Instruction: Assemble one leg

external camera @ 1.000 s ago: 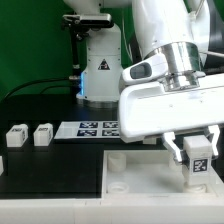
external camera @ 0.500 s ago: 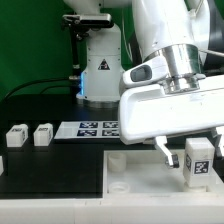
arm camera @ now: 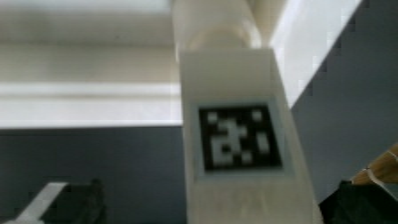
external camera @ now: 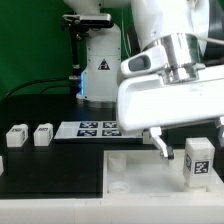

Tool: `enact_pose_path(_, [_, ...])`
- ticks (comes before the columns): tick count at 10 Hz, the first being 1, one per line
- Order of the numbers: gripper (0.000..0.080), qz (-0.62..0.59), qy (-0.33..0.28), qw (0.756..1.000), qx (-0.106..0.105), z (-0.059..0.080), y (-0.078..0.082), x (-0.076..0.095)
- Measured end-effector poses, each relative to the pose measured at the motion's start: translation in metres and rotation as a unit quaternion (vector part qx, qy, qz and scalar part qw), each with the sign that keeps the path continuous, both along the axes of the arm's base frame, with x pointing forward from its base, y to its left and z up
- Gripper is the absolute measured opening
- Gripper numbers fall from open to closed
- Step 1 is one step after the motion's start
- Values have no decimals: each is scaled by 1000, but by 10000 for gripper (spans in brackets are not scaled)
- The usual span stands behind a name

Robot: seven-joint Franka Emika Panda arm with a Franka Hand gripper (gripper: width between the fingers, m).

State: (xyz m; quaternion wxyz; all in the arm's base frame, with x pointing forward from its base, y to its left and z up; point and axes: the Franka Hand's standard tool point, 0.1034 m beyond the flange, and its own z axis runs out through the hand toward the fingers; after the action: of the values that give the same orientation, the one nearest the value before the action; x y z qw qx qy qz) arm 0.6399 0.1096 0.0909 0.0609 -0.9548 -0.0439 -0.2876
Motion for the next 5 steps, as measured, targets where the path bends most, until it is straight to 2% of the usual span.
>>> enact_pose_path(2, [649, 5, 20, 1000, 1, 22, -2, 4])
enact_pose_path(4, [649, 7, 30, 1000, 2, 18, -1, 1])
enact_pose_path(5, [649, 11, 54, 999, 3, 14, 1, -3])
